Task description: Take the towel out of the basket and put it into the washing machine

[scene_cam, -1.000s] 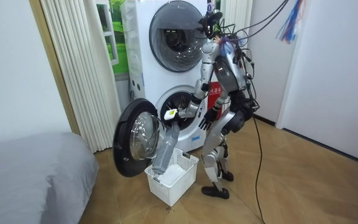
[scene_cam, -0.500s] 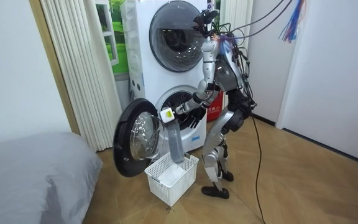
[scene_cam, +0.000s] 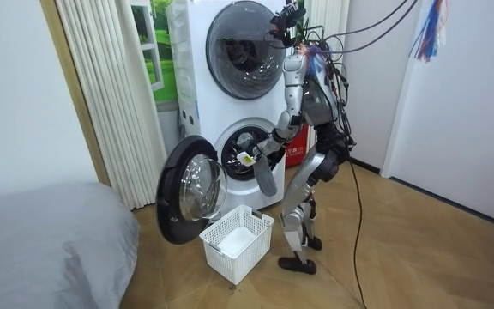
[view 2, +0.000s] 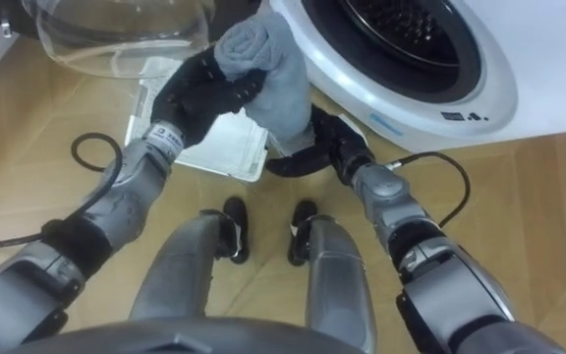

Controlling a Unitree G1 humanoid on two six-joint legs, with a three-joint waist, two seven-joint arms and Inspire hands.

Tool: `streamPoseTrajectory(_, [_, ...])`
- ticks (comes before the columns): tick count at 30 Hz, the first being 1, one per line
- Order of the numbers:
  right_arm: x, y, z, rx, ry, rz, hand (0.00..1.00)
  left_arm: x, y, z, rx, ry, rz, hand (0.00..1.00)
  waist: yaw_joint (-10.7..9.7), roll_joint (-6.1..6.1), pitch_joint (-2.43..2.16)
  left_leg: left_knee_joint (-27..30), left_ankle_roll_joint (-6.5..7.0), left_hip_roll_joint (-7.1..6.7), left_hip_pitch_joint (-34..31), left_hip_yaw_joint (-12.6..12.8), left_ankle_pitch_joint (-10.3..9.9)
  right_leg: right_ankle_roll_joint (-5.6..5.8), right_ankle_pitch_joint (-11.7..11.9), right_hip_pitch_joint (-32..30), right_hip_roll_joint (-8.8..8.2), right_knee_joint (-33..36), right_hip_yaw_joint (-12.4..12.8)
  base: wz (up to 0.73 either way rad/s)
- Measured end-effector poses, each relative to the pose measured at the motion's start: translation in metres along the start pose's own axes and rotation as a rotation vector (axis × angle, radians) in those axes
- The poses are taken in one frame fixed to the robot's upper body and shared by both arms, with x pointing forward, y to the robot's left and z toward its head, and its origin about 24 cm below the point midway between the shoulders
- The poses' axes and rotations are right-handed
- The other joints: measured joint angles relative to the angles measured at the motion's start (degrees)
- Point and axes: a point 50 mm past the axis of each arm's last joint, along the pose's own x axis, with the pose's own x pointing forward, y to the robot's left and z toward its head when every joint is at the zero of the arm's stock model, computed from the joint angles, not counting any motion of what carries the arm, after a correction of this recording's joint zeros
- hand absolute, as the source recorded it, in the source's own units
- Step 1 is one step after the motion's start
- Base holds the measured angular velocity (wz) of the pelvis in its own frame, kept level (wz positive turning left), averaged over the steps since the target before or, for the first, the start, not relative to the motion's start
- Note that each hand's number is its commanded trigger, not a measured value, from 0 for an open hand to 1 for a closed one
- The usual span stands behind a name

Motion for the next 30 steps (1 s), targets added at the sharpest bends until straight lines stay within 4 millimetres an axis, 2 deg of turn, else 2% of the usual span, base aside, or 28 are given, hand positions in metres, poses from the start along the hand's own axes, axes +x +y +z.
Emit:
streamPoseTrajectory(4, [-0.001, 0.002, -0.002, 0.007, 0.002, 0.020, 0.00, 0.000, -0.001, 0.000, -0.114, -0.002, -0.016, 1.00, -0.07, 0.24, -0.15, 0.13, 0.00, 0.03, 0.02, 0.00, 0.00, 0.00, 0.00, 0.07, 0.00, 0.25, -0.07, 0.00])
streamPoseTrajectory(6, [-0.001, 0.002, -0.002, 0.010, 0.001, 0.026, 1.00, 0.001, -0.003, 0.000, -0.132, 0.003, -0.048, 1.00, -0.07, 0.32, -0.21, 0.20, -0.01, 0.08, 0.11, 0.00, 0.00, 0.00, 0.00, 0.11, 0.01, 0.41, -0.08, 0.00])
streamPoseTrajectory(8, [-0.001, 0.002, -0.002, 0.009, 0.002, 0.027, 1.00, 0.001, -0.004, -0.002, -0.137, 0.013, -0.072, 1.00, -0.06, 0.51, -0.33, 0.26, -0.02, 0.13, 0.13, 0.00, 0.00, -0.02, 0.01, 0.17, 0.03, 0.58, -0.13, 0.00])
streamPoseTrajectory(10, [-0.002, -0.001, -0.003, 0.005, 0.004, 0.021, 1.00, 0.001, -0.007, -0.004, -0.168, 0.024, -0.093, 1.00, -0.05, 1.01, -0.73, 0.26, -0.02, 0.07, 0.24, 0.00, 0.00, -0.03, 0.01, 0.22, -0.03, 0.79, -0.07, 0.00])
streamPoseTrajectory(12, [-0.002, -0.002, -0.003, 0.005, 0.007, 0.019, 1.00, 0.001, -0.008, -0.004, -0.190, 0.023, -0.108, 1.00, -0.06, 1.26, -0.93, 0.27, -0.02, 0.02, 0.59, 0.02, 0.01, -0.04, 0.00, 0.43, -0.09, 0.99, -0.02, 0.00])
streamPoseTrajectory(24, [-0.003, -0.005, -0.007, 0.054, 0.010, -0.040, 1.00, 0.005, -0.021, -0.010, -0.326, 0.004, -0.146, 1.00, 0.01, 1.31, -1.00, -0.41, -0.78, 0.40, 1.32, -0.50, 0.66, -0.79, 0.54, 1.40, 0.50, -0.30, -0.40, 0.00])
streamPoseTrajectory(25, [-0.003, -0.005, -0.006, 0.054, 0.010, -0.042, 1.00, 0.005, -0.021, -0.010, -0.329, 0.005, -0.146, 0.73, 0.04, 1.31, -1.00, -0.57, -0.81, 0.36, 1.31, -0.50, 0.73, -0.81, 0.55, 1.33, 0.49, -0.37, -0.38, 0.00])
streamPoseTrajectory(26, [-0.003, -0.005, -0.006, 0.054, 0.010, -0.044, 1.00, 0.006, -0.020, -0.009, -0.334, 0.006, -0.144, 0.23, 0.04, 1.31, -0.99, -0.92, -0.87, 0.32, 1.31, -0.50, 0.88, -0.88, 0.60, 1.26, 0.49, -0.63, -0.39, 0.00])
streamPoseTrajectory(27, [-0.003, -0.005, -0.007, 0.056, 0.011, -0.044, 1.00, 0.006, -0.020, -0.009, -0.337, 0.008, -0.144, 0.00, 0.05, 1.31, -0.99, -1.22, -0.94, 0.28, 1.31, -0.52, 0.96, -0.89, 0.60, 1.24, 0.50, -0.79, -0.41, 0.00])
streamPoseTrajectory(30, [-0.003, -0.006, -0.007, 0.075, 0.019, -0.051, 1.00, 0.005, -0.021, -0.010, -0.338, 0.015, -0.154, 0.00, 0.08, 1.31, -0.99, -1.81, -1.07, 0.24, 1.30, -0.52, 1.06, -0.94, 0.56, 1.11, 0.53, -1.01, -0.40, 0.00])
